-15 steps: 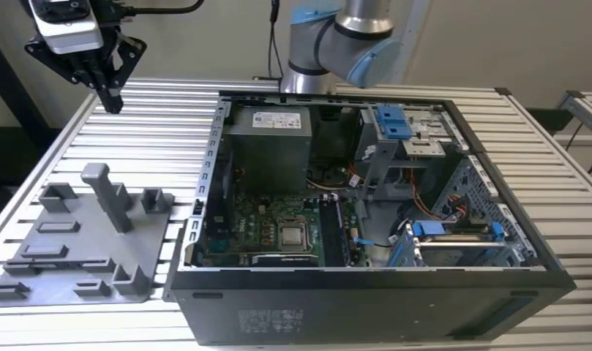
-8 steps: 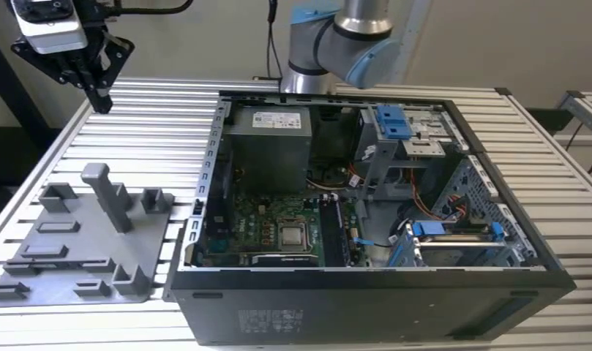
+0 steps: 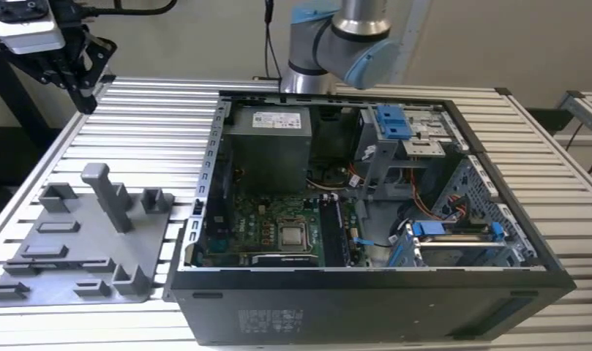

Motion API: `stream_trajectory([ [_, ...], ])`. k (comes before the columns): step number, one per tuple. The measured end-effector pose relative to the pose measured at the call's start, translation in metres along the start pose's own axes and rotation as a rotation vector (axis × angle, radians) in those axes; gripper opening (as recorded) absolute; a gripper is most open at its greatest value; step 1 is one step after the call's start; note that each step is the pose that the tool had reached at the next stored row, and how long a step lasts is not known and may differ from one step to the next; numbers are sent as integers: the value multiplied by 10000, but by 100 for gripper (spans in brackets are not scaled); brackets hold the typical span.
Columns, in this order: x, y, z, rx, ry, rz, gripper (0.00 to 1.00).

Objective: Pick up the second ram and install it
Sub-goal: 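Reach for the second ram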

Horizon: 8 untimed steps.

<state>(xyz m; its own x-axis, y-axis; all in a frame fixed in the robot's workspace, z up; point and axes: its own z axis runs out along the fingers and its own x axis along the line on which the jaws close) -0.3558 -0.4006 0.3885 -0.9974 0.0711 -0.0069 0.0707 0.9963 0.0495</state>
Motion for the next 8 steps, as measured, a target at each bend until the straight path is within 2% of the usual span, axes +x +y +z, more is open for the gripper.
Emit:
stream_trajectory([
  [6, 257, -18, 4, 0, 1, -11, 11],
  [8, 320, -23, 4, 0, 2, -35, 11],
])
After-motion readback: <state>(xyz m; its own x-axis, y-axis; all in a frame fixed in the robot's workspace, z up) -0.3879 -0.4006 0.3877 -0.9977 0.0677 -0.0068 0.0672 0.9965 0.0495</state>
